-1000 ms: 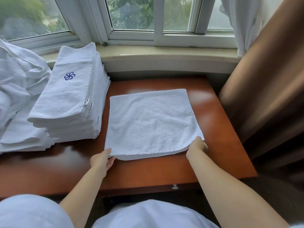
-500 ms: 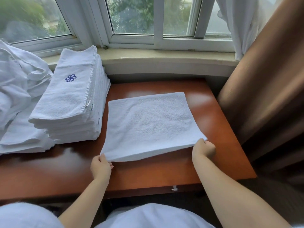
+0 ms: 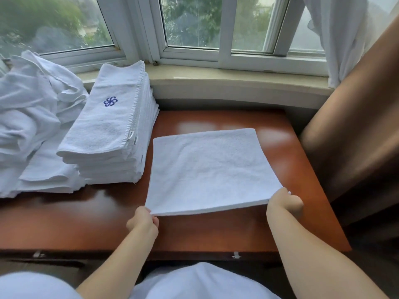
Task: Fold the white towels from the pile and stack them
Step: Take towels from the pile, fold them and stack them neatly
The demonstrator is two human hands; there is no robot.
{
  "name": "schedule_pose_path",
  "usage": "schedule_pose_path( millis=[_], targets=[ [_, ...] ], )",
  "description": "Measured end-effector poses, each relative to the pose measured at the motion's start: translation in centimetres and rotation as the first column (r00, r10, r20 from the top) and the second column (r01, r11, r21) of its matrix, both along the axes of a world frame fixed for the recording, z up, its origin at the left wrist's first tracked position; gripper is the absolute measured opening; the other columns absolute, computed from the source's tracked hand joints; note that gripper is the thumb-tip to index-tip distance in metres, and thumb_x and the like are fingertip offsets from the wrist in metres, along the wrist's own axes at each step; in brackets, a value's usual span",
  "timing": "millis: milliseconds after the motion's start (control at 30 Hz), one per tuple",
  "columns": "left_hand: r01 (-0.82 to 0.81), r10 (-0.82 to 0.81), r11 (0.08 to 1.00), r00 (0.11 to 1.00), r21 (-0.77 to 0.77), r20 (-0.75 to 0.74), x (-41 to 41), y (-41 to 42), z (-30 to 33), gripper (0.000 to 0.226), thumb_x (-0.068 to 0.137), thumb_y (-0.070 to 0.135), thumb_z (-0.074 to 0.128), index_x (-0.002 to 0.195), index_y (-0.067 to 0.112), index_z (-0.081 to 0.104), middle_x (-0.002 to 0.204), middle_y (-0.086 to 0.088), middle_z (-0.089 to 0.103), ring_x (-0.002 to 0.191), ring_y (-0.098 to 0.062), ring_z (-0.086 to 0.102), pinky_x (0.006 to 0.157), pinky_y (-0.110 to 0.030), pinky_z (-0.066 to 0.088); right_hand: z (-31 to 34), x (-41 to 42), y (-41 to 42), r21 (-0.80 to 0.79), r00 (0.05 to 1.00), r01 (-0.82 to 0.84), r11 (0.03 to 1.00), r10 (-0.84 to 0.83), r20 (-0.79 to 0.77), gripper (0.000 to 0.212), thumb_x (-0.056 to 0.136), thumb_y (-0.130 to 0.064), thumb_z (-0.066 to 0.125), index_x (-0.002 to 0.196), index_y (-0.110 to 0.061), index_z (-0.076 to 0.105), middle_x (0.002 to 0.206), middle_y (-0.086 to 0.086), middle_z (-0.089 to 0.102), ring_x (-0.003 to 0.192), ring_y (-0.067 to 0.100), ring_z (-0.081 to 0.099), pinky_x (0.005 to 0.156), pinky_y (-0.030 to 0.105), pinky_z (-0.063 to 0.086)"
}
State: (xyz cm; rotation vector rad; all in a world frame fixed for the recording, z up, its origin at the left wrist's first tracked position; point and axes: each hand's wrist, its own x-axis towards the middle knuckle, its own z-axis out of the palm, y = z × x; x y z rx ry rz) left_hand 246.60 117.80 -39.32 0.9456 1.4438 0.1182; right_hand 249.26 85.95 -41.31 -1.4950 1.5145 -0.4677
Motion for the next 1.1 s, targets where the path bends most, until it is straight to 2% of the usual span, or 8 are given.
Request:
schedule_pose_path(
  millis=[100,233,367,500,600,833,967,1100],
  targets=[
    [-0.069,0.069,0.998,0.997,0.006,-0.028,0.3,-0.8,-0.1,0.032,0.08,0.0,0.05,0.112,0.005,0.052,0.103,-0.012,0.053,0.053,-0.018,0.043,0.043,-0.023,0.037,0.7,0.9,-0.2,-0.013,0.998,0.039,0.999,-0.039,0.044,0.021,0.083,-0.011,0.051,0.103,-0.007,0.053,0.1,0.013,0.064,0.085,0.037,0.062,0.067,0.039,0.045],
    [-0.08,0.088,0.995,0.98,-0.054,0.177,3.9,-1.4,1.9,0.031,0.089,0.001,0.05,0.119,0.004,0.053,0.086,-0.015,0.056,0.052,-0.016,0.051,0.041,-0.022,0.048,2.7,4.6,-0.1,-0.051,0.989,-0.074,0.996,0.08,0.125,0.022,0.08,-0.017,0.051,0.102,-0.02,0.048,0.093,0.001,0.054,0.077,0.026,0.052,0.064,0.035,0.039],
    [0.042,-0.01,0.997,0.912,-0.07,0.41,9.1,-2.4,4.0,0.045,0.094,-0.004,0.041,0.135,0.014,0.047,0.105,-0.02,0.054,0.059,-0.021,0.058,0.057,-0.033,0.056,4.3,9.4,0.7,-0.076,0.952,-0.204,0.976,0.215,0.216,0.028,0.085,-0.018,0.051,0.113,-0.023,0.053,0.097,-0.001,0.054,0.081,0.023,0.054,0.066,0.029,0.038],
    [-0.001,0.024,0.999,0.889,-0.051,0.457,14.2,-3.0,4.6,0.036,0.093,-0.007,0.038,0.124,-0.003,0.055,0.099,-0.018,0.058,0.064,-0.021,0.06,0.075,-0.037,0.058,4.9,14.2,1.4,-0.049,0.937,-0.195,0.98,0.201,0.285,0.018,0.088,-0.012,0.043,0.098,-0.021,0.054,0.096,0.003,0.059,0.081,0.025,0.058,0.066,0.032,0.048],
    [-0.038,0.054,0.998,0.893,-0.045,0.446,17.7,-2.5,3.8,0.035,0.091,-0.007,0.042,0.122,-0.004,0.057,0.084,-0.007,0.056,0.064,-0.015,0.054,0.081,-0.031,0.055,4.5,17.6,1.6,0.023,0.934,-0.151,0.988,0.135,0.331,0.018,0.088,-0.008,0.039,0.093,-0.019,0.053,0.097,0.007,0.062,0.082,0.03,0.066,0.071,0.039,0.058],
    [0.104,-0.162,0.974,0.941,0.201,0.298,22.9,-2.3,0.7,0.056,0.085,-0.002,0.039,0.141,0.002,0.045,0.082,0.002,0.056,0.06,-0.007,0.047,0.056,-0.016,0.044,2.4,23.9,2.6,0.019,0.938,-0.226,0.974,0.212,0.275,0.023,0.087,-0.009,0.041,0.101,-0.016,0.058,0.099,0.01,0.065,0.086,0.031,0.067,0.079,0.042,0.056],
    [0.232,-0.31,0.925,0.919,0.301,0.245,23.9,-2.7,-1.3,0.06,0.089,0.001,0.043,0.147,0.013,0.036,0.133,-0.01,0.055,0.118,-0.024,0.057,0.102,-0.035,0.047,0.2,25.1,2.8,0.044,0.918,-0.318,0.947,0.296,0.263,0.027,0.093,-0.011,0.035,0.105,-0.016,0.058,0.104,0.01,0.064,0.099,0.031,0.064,0.087,0.04,0.053],
    [0.38,-0.492,0.783,0.862,0.493,0.117,24.3,-2.5,-3.0,0.066,0.089,-0.002,0.044,0.151,0.016,0.028,0.148,-0.005,0.039,0.125,-0.019,0.05,0.107,-0.032,0.039,-1.0,25.3,2.2,0.07,0.882,-0.438,0.896,0.414,0.225,0.039,0.092,-0.005,0.035,0.124,-0.019,0.051,0.113,0.0,0.058,0.1,0.021,0.058,0.077,0.028,0.042]
  ],
)
